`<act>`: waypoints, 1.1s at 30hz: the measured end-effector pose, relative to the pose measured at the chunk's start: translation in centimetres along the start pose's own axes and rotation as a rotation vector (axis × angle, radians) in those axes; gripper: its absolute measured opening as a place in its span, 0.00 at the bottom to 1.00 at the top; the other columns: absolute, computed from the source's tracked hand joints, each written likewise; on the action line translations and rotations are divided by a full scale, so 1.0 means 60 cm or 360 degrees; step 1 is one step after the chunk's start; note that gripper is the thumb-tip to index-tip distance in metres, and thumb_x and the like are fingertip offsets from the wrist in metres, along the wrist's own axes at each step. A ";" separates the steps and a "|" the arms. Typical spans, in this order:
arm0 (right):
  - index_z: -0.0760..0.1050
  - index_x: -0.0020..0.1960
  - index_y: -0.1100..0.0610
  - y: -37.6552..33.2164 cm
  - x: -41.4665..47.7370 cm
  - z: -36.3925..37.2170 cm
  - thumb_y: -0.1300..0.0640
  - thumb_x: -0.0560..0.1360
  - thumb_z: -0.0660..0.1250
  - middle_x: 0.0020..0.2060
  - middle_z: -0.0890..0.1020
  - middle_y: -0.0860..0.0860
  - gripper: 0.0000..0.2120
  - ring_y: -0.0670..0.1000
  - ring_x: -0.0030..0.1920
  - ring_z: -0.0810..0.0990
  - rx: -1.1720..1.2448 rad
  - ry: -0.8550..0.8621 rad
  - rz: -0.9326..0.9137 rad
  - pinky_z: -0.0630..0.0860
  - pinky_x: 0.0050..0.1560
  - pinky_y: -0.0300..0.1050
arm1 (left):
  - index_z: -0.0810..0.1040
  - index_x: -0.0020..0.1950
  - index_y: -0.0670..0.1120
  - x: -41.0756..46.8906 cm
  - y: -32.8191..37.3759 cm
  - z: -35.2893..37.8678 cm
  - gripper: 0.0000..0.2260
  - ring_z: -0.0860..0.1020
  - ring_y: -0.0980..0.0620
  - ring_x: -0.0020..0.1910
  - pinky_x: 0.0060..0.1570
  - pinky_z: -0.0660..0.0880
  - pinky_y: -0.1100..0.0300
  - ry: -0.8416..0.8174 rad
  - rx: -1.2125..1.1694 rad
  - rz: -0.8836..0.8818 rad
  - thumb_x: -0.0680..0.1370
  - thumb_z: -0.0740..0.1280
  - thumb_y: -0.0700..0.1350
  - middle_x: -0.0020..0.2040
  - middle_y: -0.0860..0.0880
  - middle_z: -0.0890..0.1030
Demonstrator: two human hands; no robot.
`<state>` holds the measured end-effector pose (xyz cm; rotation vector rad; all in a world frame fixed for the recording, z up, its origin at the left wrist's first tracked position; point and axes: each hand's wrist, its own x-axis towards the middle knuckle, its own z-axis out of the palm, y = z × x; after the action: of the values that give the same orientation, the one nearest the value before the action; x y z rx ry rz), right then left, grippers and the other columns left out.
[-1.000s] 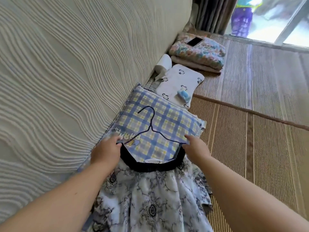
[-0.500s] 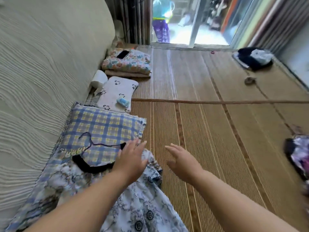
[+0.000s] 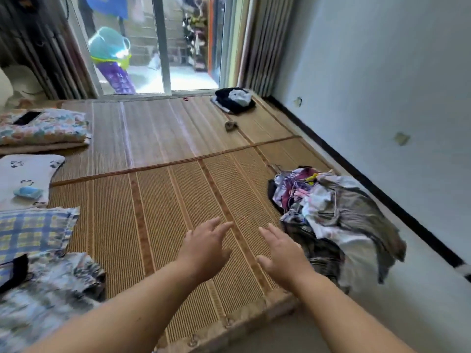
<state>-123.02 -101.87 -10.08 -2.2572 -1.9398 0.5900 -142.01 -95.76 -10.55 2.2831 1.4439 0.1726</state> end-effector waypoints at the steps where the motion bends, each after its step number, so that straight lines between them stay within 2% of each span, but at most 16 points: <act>1: 0.53 0.75 0.45 0.044 -0.016 -0.021 0.45 0.75 0.62 0.76 0.53 0.47 0.32 0.48 0.75 0.52 -0.0003 -0.0003 0.0031 0.54 0.73 0.59 | 0.56 0.75 0.60 0.009 0.050 0.019 0.29 0.58 0.49 0.75 0.72 0.58 0.42 -0.0013 -0.0020 0.0032 0.76 0.64 0.57 0.76 0.52 0.58; 6: 0.60 0.74 0.45 0.213 -0.071 -0.120 0.45 0.74 0.63 0.76 0.56 0.49 0.29 0.52 0.75 0.55 -0.0067 0.0046 0.0171 0.57 0.71 0.54 | 0.56 0.74 0.60 0.053 0.248 0.089 0.30 0.59 0.49 0.74 0.71 0.59 0.41 -0.0161 -0.0061 0.0181 0.75 0.64 0.57 0.76 0.52 0.58; 11: 0.63 0.72 0.45 0.346 -0.076 -0.177 0.47 0.74 0.64 0.75 0.58 0.49 0.27 0.52 0.74 0.57 0.0056 0.0088 0.0320 0.60 0.71 0.55 | 0.56 0.74 0.59 0.123 0.370 0.125 0.29 0.62 0.50 0.72 0.69 0.63 0.42 -0.0220 -0.0067 0.0291 0.75 0.62 0.56 0.75 0.53 0.61; 20: 0.64 0.72 0.45 0.555 0.070 -0.211 0.46 0.75 0.63 0.74 0.60 0.49 0.26 0.52 0.72 0.60 0.0078 0.0034 0.0509 0.61 0.70 0.49 | 0.58 0.74 0.58 0.343 0.456 0.212 0.28 0.65 0.51 0.71 0.68 0.65 0.43 -0.0372 -0.0049 0.0312 0.76 0.63 0.54 0.75 0.54 0.61; 25: 0.62 0.72 0.42 0.651 0.178 -0.243 0.45 0.74 0.63 0.74 0.59 0.48 0.27 0.52 0.73 0.60 0.0051 -0.0037 0.0549 0.61 0.69 0.52 | 0.59 0.74 0.57 0.473 0.487 0.245 0.27 0.69 0.51 0.68 0.67 0.68 0.45 -0.0449 -0.0014 0.0280 0.76 0.63 0.53 0.73 0.53 0.64; 29: 0.62 0.72 0.43 0.719 0.263 -0.262 0.46 0.74 0.63 0.74 0.60 0.48 0.27 0.52 0.72 0.61 0.0053 -0.0116 0.0514 0.61 0.69 0.52 | 0.59 0.75 0.57 0.554 0.500 0.272 0.28 0.67 0.52 0.70 0.68 0.67 0.46 -0.0489 -0.0030 0.0167 0.76 0.63 0.54 0.74 0.53 0.64; 33: 0.63 0.72 0.44 0.787 0.373 -0.269 0.47 0.74 0.64 0.74 0.60 0.49 0.27 0.52 0.72 0.62 0.0012 -0.0228 0.0365 0.62 0.70 0.53 | 0.59 0.74 0.58 0.616 0.501 0.309 0.28 0.67 0.51 0.69 0.66 0.67 0.44 -0.0507 -0.0031 -0.0059 0.76 0.64 0.54 0.73 0.55 0.64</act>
<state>-70.98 -85.93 -15.64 -2.5164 -1.7434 0.8034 -94.35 -79.40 -19.13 2.1485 1.3098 -0.1803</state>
